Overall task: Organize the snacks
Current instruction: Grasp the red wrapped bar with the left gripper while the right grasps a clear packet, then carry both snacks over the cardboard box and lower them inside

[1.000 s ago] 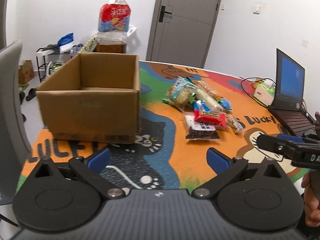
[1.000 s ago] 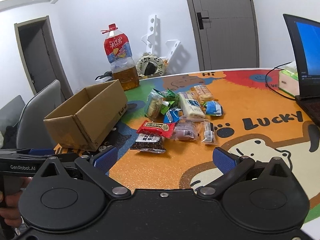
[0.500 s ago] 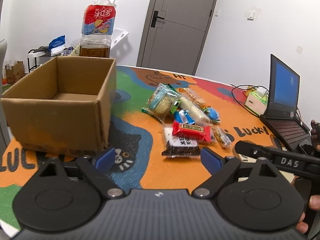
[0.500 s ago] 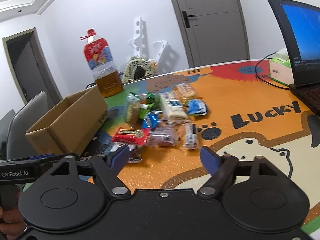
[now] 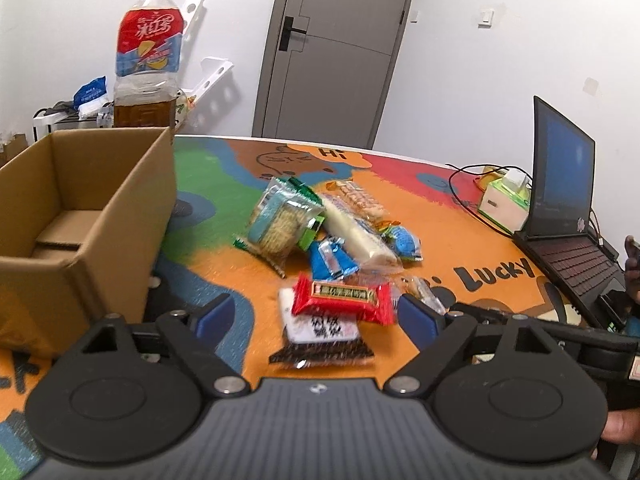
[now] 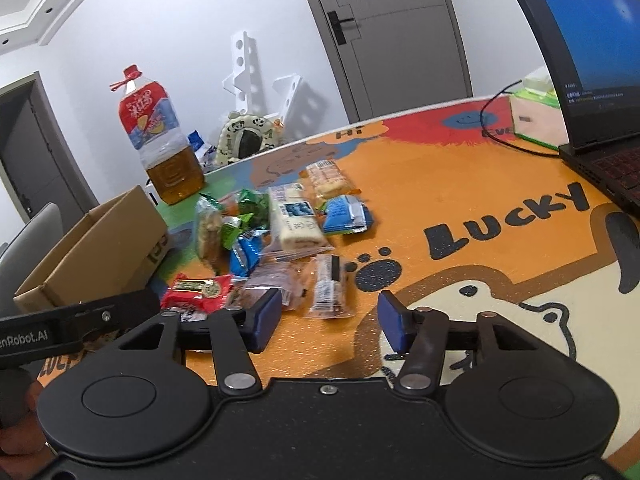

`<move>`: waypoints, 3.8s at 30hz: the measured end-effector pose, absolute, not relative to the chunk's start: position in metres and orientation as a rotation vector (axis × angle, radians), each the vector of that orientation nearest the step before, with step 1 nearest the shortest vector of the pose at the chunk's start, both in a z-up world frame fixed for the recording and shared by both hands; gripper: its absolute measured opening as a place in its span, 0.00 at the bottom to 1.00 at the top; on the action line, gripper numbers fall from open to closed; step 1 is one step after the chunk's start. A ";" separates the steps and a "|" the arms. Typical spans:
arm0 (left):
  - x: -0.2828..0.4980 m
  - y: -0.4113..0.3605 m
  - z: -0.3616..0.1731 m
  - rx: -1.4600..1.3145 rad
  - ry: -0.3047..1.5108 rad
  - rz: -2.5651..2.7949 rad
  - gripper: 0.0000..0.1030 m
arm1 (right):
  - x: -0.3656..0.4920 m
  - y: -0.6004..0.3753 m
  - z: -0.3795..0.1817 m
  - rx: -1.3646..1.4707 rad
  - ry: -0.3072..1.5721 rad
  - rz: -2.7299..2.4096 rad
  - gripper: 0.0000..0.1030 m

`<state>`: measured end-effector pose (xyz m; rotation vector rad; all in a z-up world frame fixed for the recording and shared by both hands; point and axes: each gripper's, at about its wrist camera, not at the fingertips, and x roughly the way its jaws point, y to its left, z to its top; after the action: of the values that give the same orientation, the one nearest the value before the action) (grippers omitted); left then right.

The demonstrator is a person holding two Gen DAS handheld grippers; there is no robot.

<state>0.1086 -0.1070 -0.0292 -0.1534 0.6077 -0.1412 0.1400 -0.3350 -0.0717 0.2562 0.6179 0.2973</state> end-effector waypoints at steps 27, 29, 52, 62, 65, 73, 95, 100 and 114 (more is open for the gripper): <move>0.147 -0.149 -0.046 -0.029 0.625 -0.100 0.86 | 0.164 -0.344 -0.092 0.273 0.645 0.343 0.26; 0.148 -0.150 -0.048 -0.025 0.638 -0.106 0.85 | 0.161 -0.346 -0.092 0.271 0.648 0.343 0.26; 0.136 -0.121 -0.036 -0.109 0.598 -0.096 0.46 | 0.165 -0.312 -0.087 0.111 0.655 0.311 0.26; 0.116 -0.101 -0.015 -0.138 0.547 -0.059 0.46 | 0.153 -0.311 -0.068 0.180 0.610 0.332 0.19; 0.109 -0.095 -0.006 -0.147 0.527 -0.050 0.46 | 0.149 -0.307 -0.058 0.185 0.587 0.347 0.19; 0.094 -0.076 0.018 -0.164 0.470 -0.022 0.46 | 0.137 -0.294 -0.030 0.204 0.523 0.400 0.19; 0.079 0.004 0.043 -0.211 0.407 0.112 0.46 | 0.125 -0.234 0.012 0.178 0.443 0.524 0.19; 0.082 0.027 0.043 -0.230 0.412 0.152 0.46 | 0.125 -0.216 0.018 0.160 0.439 0.558 0.19; 0.103 0.088 0.032 -0.283 0.450 0.217 0.46 | 0.144 -0.151 0.028 0.129 0.443 0.663 0.19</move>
<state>0.1034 0.0879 0.0321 -0.2832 0.4496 0.2167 0.1441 -0.1505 0.0284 0.1291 0.4430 0.6628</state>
